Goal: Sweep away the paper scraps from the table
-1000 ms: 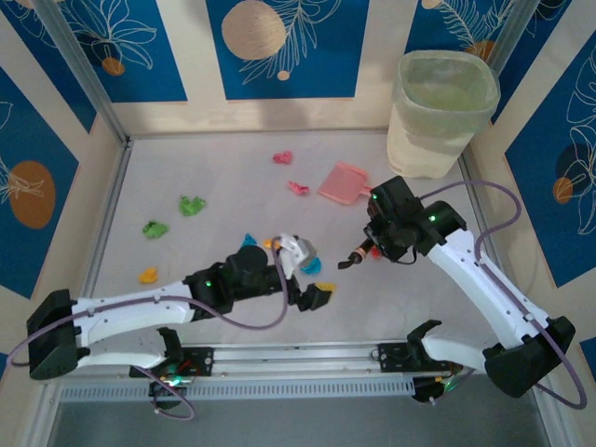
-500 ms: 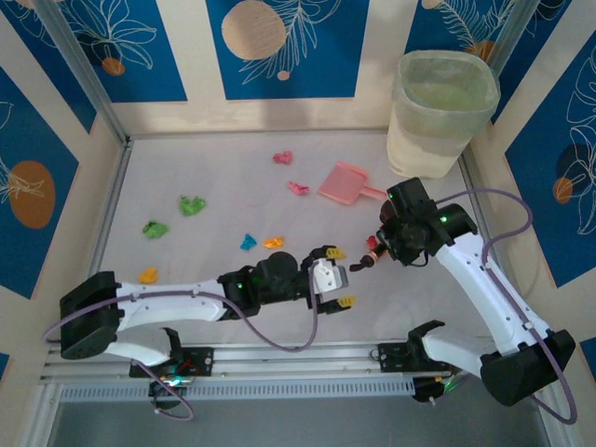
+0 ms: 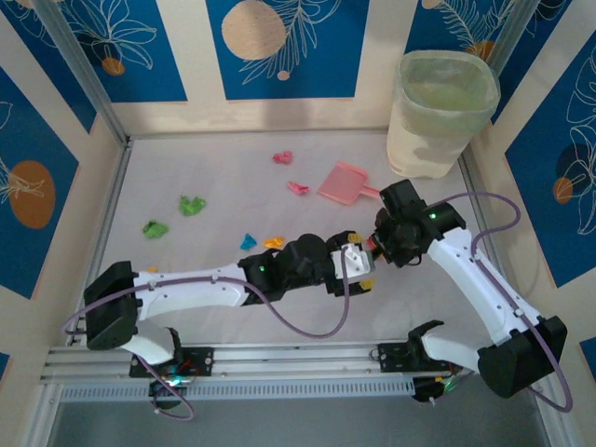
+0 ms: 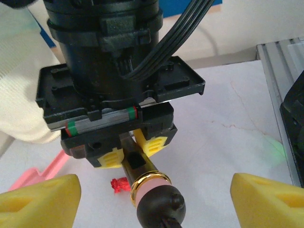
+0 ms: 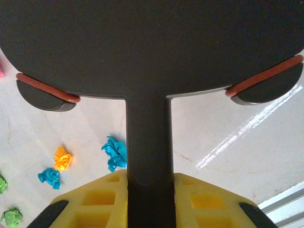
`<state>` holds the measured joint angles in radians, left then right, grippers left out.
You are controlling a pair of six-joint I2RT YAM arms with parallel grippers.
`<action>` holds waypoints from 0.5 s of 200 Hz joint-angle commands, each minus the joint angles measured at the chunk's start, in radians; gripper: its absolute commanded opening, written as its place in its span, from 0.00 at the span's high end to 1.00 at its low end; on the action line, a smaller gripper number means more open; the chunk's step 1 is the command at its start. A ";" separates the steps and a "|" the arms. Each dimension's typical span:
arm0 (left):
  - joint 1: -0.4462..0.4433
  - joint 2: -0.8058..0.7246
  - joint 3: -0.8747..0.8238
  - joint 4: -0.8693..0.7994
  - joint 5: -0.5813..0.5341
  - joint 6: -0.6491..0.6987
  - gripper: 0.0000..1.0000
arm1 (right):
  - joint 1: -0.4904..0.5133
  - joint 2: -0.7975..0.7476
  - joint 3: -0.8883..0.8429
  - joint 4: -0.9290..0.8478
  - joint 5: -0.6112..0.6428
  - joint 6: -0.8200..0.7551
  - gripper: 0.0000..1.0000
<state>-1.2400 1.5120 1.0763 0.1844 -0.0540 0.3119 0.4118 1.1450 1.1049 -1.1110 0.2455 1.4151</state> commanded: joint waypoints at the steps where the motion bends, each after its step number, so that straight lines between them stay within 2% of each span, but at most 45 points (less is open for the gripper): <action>1: 0.019 0.032 0.052 -0.098 -0.034 -0.071 0.22 | 0.012 0.012 0.036 0.005 -0.009 0.062 1.00; 16: 0.035 0.045 0.075 -0.124 -0.017 -0.120 0.27 | 0.017 0.025 0.039 0.012 -0.015 0.076 1.00; 36: 0.039 0.066 0.112 -0.164 -0.017 -0.159 0.27 | 0.026 0.046 0.047 0.014 -0.019 0.090 1.00; 100: 0.039 0.120 0.191 -0.268 -0.121 -0.202 0.36 | 0.035 0.071 0.047 0.028 -0.035 0.116 1.00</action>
<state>-1.2060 1.6131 1.2270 -0.0204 -0.1253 0.1432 0.4397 1.2152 1.1202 -1.0851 0.2268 1.4960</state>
